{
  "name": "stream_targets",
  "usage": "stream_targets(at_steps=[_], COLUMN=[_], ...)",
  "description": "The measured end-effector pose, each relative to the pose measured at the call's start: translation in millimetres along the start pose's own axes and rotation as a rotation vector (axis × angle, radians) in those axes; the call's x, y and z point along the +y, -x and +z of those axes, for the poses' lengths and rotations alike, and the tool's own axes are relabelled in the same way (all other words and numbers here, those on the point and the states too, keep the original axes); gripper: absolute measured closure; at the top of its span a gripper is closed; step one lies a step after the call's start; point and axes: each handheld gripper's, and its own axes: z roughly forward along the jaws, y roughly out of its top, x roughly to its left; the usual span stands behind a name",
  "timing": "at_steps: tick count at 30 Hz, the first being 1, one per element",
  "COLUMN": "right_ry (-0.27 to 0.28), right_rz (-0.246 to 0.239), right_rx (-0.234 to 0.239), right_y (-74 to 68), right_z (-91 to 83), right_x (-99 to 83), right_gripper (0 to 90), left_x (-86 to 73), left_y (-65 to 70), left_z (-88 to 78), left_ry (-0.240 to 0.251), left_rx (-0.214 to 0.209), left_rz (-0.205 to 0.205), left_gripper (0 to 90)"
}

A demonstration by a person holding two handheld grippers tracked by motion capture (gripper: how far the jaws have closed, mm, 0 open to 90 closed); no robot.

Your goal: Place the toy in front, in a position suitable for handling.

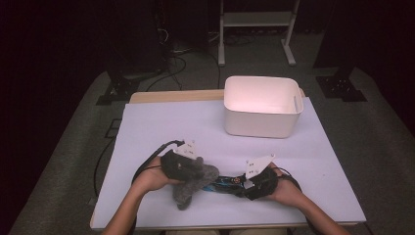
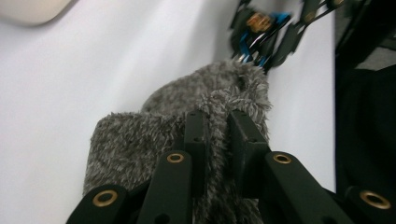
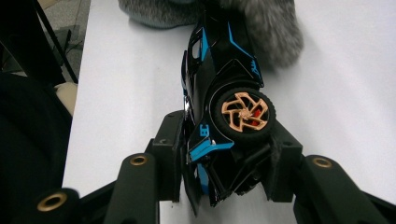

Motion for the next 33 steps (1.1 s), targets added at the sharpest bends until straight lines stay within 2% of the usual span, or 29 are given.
stream_targets(at_steps=[2,4,9,15,19,26,30,33], right_ry=[-0.001,-0.002,-0.003,-0.005,-0.005,-0.007,-0.007,-0.007], right_rz=[-0.001,-0.001,0.001,0.000,-0.005,-0.007,-0.006,-0.002], right_rx=[-0.001,-0.001,0.000,0.001,-0.002,-0.001,-0.002,-0.002], right_y=[0.2,0.3,0.8,0.7,0.4,0.1,-0.5,-0.8], right_z=[0.1,0.1,0.3,0.5,0.6,1.1,1.4,1.4], right_x=[0.0,0.0,-0.1,0.2,0.6,0.9,1.2,1.0], right_gripper=[55.4,55.4,55.3,55.3,55.3,55.4,55.4,55.3], left_x=[-7.9,-14.3,-20.6,-13.4,0.5,39.2,62.3,70.7], left_y=[-3.7,-5.4,-9.0,-6.8,-1.7,11.5,21.2,25.3], left_z=[-6.8,-12.5,-21.6,-15.2,2.0,37.1,55.7,66.9], left_ry=[-0.005,0.011,0.031,0.056,0.055,0.038,0.033,0.013], left_rx=[0.019,0.025,0.036,0.000,-0.044,-0.129,-0.166,-0.179], left_rz=[-0.018,-0.041,-0.065,-0.052,-0.027,0.065,0.112,0.143], left_gripper=[78.6,78.5,78.5,78.0,77.9,77.9,77.7,77.1])
